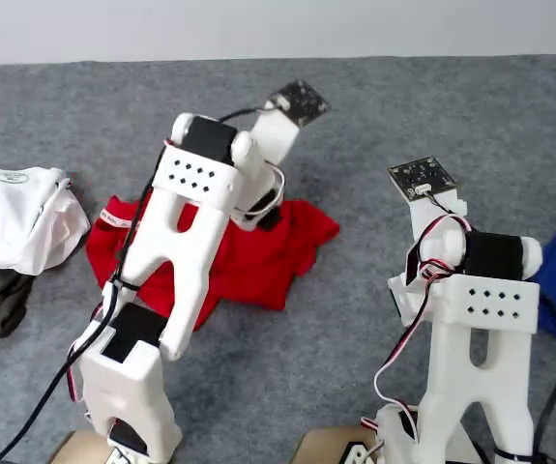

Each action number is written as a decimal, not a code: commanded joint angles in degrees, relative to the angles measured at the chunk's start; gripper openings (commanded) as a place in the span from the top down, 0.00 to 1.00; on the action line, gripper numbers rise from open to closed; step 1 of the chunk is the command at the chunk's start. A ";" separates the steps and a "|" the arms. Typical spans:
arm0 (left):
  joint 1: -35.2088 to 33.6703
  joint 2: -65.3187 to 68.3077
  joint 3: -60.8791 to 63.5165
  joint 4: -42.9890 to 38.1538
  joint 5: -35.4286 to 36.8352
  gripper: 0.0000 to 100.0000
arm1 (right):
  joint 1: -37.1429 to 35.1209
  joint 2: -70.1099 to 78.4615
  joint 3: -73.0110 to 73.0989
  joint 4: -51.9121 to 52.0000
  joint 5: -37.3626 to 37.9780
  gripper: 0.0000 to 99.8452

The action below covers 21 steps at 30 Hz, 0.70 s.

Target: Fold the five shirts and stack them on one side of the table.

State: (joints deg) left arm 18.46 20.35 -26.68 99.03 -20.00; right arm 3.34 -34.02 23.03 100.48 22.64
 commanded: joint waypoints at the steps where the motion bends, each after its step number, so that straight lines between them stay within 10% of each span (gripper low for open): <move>1: 0.97 0.70 3.56 -1.76 -1.76 0.81 | -0.40 -1.36 -0.35 2.24 -0.26 0.99; 21: 4.66 11.34 4.70 -10.29 -1.76 0.81 | -0.40 -1.45 3.43 2.07 -0.26 0.99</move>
State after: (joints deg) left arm 20.92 32.04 -21.76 89.54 -21.23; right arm 3.34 -34.02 27.08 100.48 22.64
